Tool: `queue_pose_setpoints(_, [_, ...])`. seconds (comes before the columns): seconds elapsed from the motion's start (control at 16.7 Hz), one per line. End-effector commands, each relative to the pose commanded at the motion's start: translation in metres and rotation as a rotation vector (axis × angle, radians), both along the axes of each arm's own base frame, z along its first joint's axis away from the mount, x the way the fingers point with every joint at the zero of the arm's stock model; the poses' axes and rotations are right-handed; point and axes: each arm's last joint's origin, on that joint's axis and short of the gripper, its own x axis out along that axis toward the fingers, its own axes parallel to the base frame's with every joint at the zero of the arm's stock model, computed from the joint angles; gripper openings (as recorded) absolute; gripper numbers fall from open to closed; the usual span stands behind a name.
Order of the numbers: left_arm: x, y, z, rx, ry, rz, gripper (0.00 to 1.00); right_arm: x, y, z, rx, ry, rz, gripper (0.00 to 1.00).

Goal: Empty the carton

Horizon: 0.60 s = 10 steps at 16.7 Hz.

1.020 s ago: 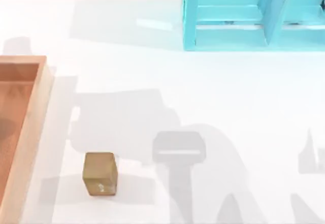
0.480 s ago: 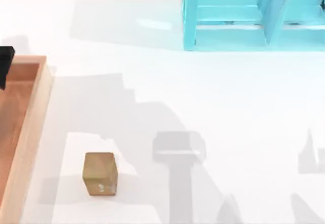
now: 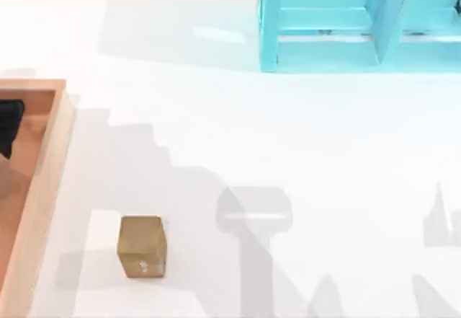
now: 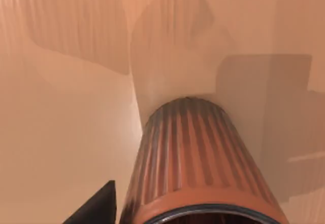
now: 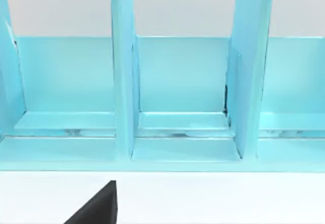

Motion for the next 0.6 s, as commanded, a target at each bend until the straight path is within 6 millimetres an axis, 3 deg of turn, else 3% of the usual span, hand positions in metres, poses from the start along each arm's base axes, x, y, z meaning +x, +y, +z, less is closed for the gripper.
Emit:
queue_pose_setpoints(0.42, [-0.0069,-0.0019,-0.0109,-0.006,-0.001,-0.012,1.00,0.0000,0.0000,0.0000,0.000,0.000,0.000,1.00])
queue_pose_setpoints(0.6, [-0.0069,-0.0019,-0.0109,-0.006,-0.001,-0.012,0.77,0.0000,0.0000,0.0000,0.000,0.000,0.000,1.00])
